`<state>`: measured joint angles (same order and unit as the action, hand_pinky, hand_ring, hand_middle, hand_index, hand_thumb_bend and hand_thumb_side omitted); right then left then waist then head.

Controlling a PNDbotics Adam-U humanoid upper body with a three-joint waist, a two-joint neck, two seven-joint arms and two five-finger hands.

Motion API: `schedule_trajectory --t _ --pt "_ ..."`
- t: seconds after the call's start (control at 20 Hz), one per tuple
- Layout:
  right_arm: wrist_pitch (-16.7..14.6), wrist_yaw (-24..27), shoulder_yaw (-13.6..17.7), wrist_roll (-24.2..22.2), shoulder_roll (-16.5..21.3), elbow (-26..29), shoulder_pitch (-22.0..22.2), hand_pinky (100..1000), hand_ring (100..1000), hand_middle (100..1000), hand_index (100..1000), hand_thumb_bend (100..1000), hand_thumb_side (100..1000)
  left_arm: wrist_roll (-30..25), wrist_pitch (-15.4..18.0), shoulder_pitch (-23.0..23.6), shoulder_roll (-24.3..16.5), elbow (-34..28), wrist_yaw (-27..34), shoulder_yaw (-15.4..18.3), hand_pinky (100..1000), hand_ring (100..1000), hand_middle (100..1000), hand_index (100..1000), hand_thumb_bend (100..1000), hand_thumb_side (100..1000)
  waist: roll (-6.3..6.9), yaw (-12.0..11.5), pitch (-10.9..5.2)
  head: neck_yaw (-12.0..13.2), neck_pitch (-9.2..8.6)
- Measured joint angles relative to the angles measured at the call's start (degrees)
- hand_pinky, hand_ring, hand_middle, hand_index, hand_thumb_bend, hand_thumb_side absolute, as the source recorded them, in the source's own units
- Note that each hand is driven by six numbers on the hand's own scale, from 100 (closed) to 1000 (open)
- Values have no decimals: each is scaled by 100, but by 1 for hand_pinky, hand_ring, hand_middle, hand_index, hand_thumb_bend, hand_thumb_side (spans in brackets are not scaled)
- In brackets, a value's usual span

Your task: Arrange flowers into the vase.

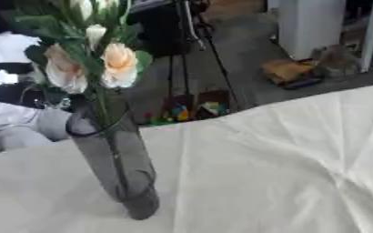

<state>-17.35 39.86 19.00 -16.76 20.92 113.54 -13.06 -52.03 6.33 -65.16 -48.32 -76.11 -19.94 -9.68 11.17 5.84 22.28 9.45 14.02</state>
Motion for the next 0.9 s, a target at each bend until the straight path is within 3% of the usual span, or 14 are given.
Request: schedule_trajectory --t 0.25,0.9 --pt "18 0 0 18 0 0 1 601 718 586 731 100 1000 -1 41 10 -26 1 -76 -24 1000 1000 1000 1000 472 1000 -1 -8 -9 0 0" --pt "46 0 1 69 0 0 27 601 718 585 731 100 1000 3 11 32 -114 3 -481 42 1000 1000 1000 1000 466 1000 -2 -67 -50 -14 1"
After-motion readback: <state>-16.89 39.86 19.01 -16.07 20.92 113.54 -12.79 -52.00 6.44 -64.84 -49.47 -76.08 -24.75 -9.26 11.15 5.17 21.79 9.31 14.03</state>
